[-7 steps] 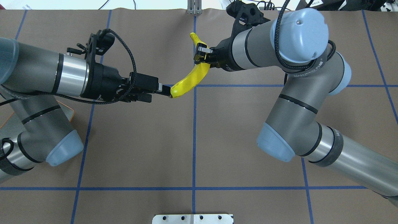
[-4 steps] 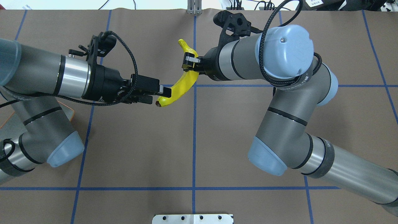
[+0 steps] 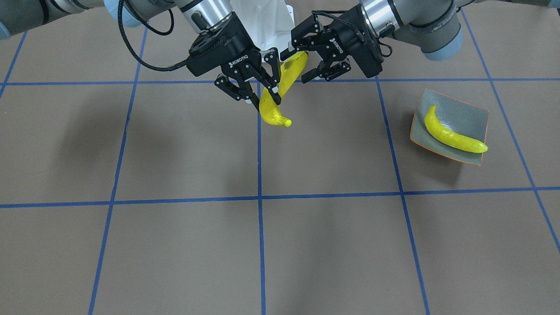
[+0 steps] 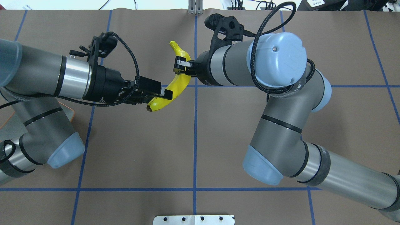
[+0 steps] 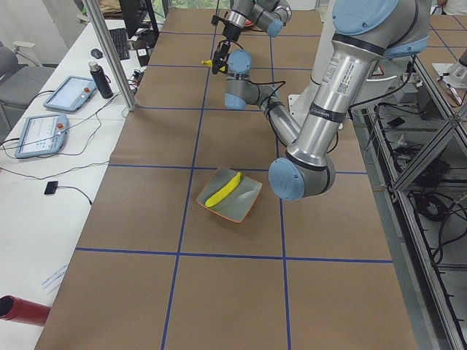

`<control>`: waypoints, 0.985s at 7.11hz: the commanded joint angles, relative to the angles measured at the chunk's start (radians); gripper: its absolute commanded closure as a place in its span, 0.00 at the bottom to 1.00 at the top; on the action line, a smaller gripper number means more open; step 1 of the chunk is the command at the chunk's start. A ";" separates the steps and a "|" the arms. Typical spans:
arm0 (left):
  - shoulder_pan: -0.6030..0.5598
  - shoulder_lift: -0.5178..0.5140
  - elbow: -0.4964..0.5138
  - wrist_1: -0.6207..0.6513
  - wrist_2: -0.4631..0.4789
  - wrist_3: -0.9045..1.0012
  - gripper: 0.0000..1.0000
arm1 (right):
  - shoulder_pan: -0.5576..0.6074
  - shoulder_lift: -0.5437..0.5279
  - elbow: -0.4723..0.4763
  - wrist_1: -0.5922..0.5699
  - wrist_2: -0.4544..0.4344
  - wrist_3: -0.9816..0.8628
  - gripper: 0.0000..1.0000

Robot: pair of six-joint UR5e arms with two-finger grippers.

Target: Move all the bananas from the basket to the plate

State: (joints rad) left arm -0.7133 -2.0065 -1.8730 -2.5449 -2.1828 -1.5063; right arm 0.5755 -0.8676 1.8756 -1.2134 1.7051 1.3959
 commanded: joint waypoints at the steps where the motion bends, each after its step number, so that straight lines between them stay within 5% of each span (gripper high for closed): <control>1: 0.000 0.000 -0.003 0.000 0.000 0.000 0.41 | -0.006 0.002 0.002 0.000 -0.005 0.000 1.00; 3: 0.000 0.000 -0.002 -0.003 0.000 0.005 0.99 | -0.009 0.002 0.002 0.008 -0.005 -0.011 1.00; 4: 0.000 0.006 -0.002 -0.002 0.001 0.005 1.00 | -0.009 0.002 -0.001 0.012 -0.005 -0.012 0.76; 5: -0.001 0.015 0.000 -0.002 0.002 0.008 1.00 | -0.011 0.002 0.002 0.023 -0.012 -0.008 0.01; 7: -0.006 0.044 0.002 0.003 0.001 0.008 1.00 | 0.012 -0.004 0.013 0.025 -0.001 -0.018 0.00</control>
State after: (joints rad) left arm -0.7172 -1.9826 -1.8729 -2.5440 -2.1821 -1.4991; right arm 0.5707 -0.8672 1.8820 -1.1915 1.6972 1.3827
